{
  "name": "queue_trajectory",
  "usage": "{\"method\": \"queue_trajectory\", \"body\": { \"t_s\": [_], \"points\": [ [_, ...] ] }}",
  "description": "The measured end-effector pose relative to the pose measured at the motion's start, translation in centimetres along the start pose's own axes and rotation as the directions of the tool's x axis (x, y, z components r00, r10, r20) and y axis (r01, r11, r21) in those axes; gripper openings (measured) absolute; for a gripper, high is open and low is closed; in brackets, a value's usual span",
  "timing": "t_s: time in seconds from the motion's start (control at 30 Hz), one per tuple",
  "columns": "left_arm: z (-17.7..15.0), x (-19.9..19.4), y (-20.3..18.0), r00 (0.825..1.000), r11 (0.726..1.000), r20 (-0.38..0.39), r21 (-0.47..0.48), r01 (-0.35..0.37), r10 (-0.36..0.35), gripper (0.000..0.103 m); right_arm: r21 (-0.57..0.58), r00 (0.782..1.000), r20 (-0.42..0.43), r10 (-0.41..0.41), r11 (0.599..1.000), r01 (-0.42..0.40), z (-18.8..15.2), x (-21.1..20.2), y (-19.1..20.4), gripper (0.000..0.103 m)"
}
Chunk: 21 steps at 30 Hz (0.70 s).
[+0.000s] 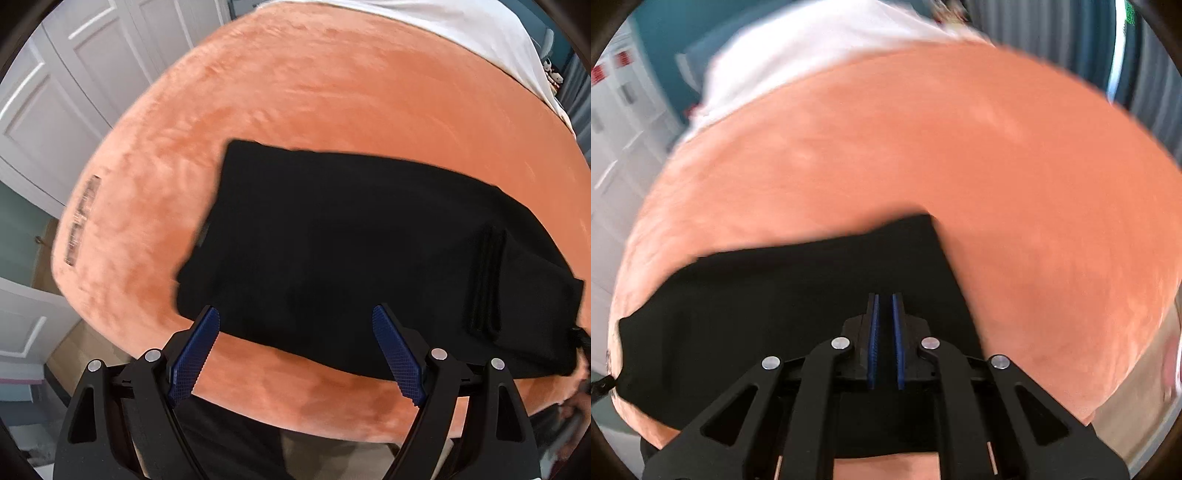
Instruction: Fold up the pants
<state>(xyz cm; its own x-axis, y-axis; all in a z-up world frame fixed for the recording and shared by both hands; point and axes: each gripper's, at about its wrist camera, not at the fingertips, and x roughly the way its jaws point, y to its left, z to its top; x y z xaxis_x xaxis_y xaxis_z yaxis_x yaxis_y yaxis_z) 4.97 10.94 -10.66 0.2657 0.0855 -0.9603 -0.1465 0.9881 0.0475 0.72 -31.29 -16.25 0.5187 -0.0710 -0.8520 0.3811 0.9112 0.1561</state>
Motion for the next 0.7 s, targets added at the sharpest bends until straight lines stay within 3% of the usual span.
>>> {"method": "queue_trajectory", "body": {
  "t_s": [0.07,0.17,0.27,0.3,0.4,0.43,0.47,0.53,0.7],
  "points": [
    [-0.2,0.1,-0.9,0.999,0.999,-0.017,0.005,0.033,-0.033,0.082,-0.051,0.999,0.025,-0.023,0.998,0.025,0.4,-0.6,1.1,0.004],
    [-0.5,0.5,-1.4,0.998,0.998,-0.033,-0.01,0.062,-0.062,0.086,-0.065,0.995,0.097,0.033,0.998,-0.026,1.1,-2.7,3.7,0.008],
    [-0.3,1.9,-0.2,0.989,0.989,-0.074,-0.083,0.119,-0.125,0.086,-0.168,0.998,-0.01,-0.068,0.984,0.065,0.8,1.0,7.3,0.01],
    [0.1,2.3,1.0,0.985,0.982,-0.076,-0.121,0.146,-0.155,0.086,-0.167,0.997,0.014,-0.079,0.983,0.08,0.6,0.8,7.9,0.012],
    [1.3,3.1,5.0,0.988,0.964,-0.035,-0.226,0.138,-0.15,0.086,-0.136,0.997,0.049,0.058,0.989,-0.05,-0.4,-2.5,10.1,0.015],
    [1.5,3.6,6.1,0.987,0.957,-0.031,-0.251,0.145,-0.157,0.086,-0.105,0.992,0.059,0.113,0.989,-0.107,-1.3,-3.8,11.2,0.029],
    [1.9,4.7,7.5,0.975,0.934,-0.038,-0.296,0.199,-0.22,0.086,-0.102,0.989,0.053,0.14,0.986,-0.135,-1.9,-4.2,12.0,0.038],
    [2.2,6.9,9.3,0.942,0.878,-0.057,-0.385,0.286,-0.332,0.086,-0.113,0.983,0.038,0.18,0.978,-0.175,-3.1,-4.3,13.1,0.038],
    [2.2,6.8,10.9,0.92,0.802,0.008,-0.486,0.347,-0.393,0.087,-0.178,0.981,-0.012,0.194,0.965,-0.193,-5.0,-3.1,15.0,0.038]
  ]
}}
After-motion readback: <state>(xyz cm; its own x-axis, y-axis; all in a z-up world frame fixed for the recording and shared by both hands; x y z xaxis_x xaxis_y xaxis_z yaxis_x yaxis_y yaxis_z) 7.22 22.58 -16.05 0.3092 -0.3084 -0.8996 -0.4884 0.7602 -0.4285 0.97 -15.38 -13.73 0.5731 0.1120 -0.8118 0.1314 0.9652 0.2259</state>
